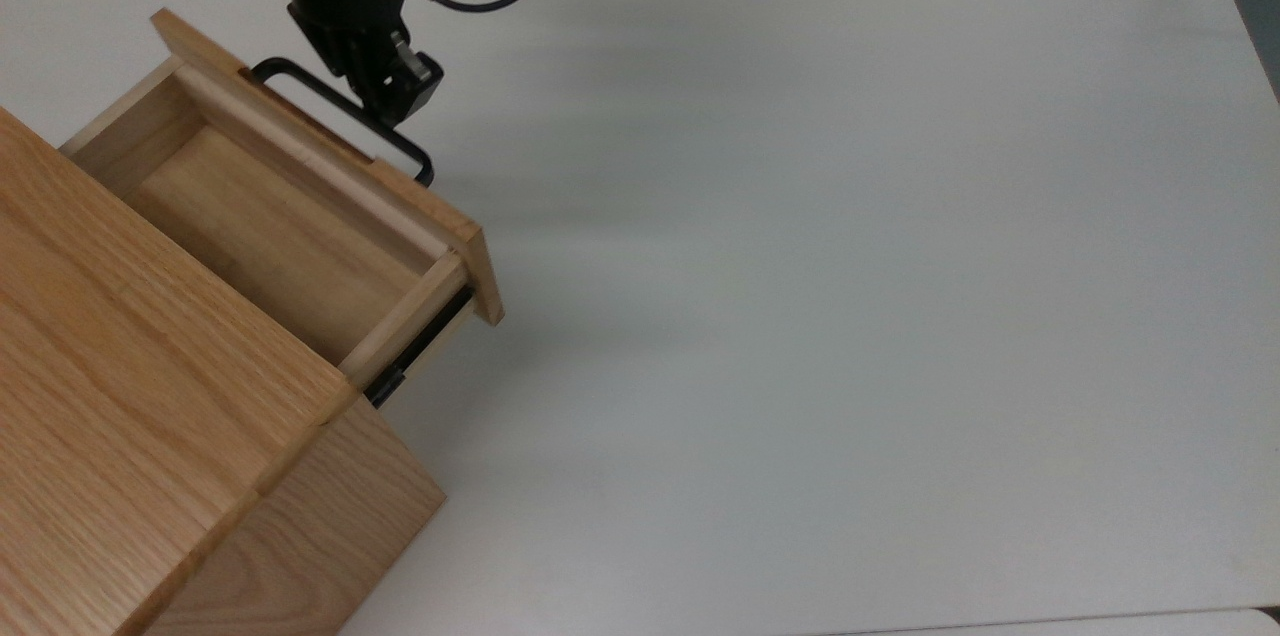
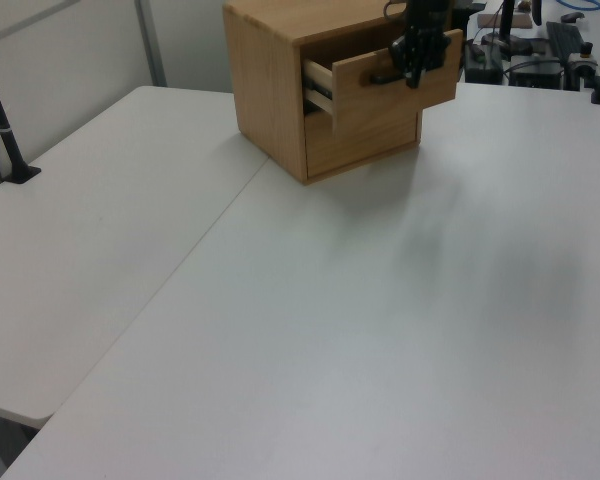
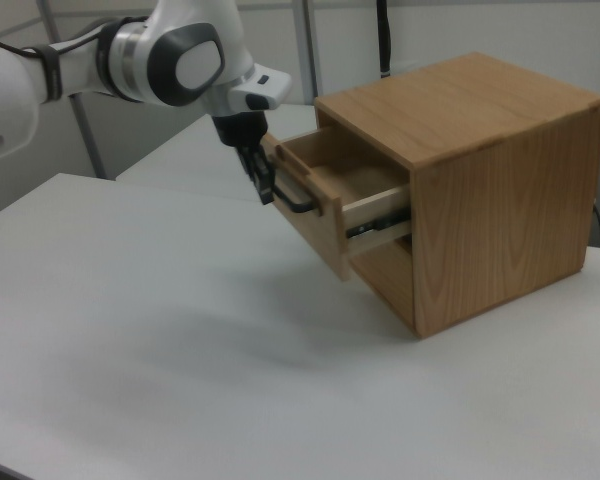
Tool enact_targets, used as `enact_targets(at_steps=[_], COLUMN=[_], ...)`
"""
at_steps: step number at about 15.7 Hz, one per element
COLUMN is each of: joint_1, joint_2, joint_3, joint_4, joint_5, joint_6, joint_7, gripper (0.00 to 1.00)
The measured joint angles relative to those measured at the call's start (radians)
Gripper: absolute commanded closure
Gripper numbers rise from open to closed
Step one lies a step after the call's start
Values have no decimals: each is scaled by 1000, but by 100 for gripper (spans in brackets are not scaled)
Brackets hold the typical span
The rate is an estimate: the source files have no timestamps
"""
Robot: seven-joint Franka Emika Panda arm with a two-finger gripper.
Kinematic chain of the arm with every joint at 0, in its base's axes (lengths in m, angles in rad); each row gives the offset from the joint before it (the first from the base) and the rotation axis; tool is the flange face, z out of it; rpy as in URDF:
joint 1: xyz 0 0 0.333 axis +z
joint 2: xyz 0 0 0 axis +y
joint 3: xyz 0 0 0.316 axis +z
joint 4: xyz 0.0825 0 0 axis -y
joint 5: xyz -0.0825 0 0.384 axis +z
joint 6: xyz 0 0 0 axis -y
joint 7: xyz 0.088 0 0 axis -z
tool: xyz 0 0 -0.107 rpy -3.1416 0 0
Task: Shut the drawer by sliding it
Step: 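Push the drawer front into the cabinet with the gripper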
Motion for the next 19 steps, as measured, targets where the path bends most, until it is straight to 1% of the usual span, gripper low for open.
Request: enact_targets(at_steps=[4,6,8,12,16,17,18,19], joint_1=[-5,-16,-26,-38,-40,-40,-41,-41], joint_2=[76,124,156,182,191,192,192,192], joint_3=[-28,-30,-31,-34,-34,-34,-34,-34], joint_4=[70,110,135,150,146,146,146,146], joint_5=[-17,-38,-43,-44,-73,-77,-77,-77], joint_6=[98,158,209,291,334,339,340,340], joint_7=[-13,-72,-127,-212,-231,-245,-257,-264], gripper=[97,98,99,99,98,98,95,87])
